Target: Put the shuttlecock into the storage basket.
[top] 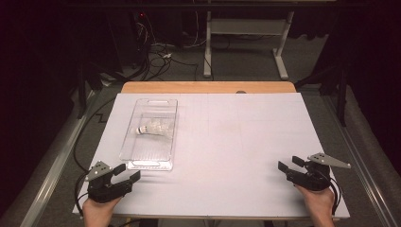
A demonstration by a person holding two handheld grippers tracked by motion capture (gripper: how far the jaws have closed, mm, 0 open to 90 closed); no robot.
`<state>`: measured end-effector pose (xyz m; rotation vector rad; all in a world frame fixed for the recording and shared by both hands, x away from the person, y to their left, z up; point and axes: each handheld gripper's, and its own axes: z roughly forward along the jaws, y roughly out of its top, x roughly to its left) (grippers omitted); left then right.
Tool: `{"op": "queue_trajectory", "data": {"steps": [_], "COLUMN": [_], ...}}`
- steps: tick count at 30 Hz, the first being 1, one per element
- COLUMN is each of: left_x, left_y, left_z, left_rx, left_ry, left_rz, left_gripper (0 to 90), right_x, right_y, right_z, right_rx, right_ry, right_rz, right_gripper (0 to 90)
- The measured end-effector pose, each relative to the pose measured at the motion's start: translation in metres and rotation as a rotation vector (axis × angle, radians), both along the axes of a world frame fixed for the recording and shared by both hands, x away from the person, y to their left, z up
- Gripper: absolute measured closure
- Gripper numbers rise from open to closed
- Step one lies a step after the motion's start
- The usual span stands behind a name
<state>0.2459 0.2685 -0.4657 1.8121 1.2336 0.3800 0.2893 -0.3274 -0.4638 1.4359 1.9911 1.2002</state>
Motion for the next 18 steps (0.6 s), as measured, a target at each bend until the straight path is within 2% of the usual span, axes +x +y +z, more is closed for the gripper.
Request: {"op": "queue_trajectory", "data": {"steps": [18], "left_x": [0.0003], "left_y": [0.0], "left_z": [-0.0002], "left_rx": [-0.002], "left_ry": [0.002], "left_rz": [0.001], "left_gripper": [31.9], "right_x": [-0.0003], "right_y": [-0.0009], "right_z": [0.0002], "right_rx": [0.006], "right_ry": [-0.004], "right_rz": [-0.006], "right_gripper": [32.5]}}
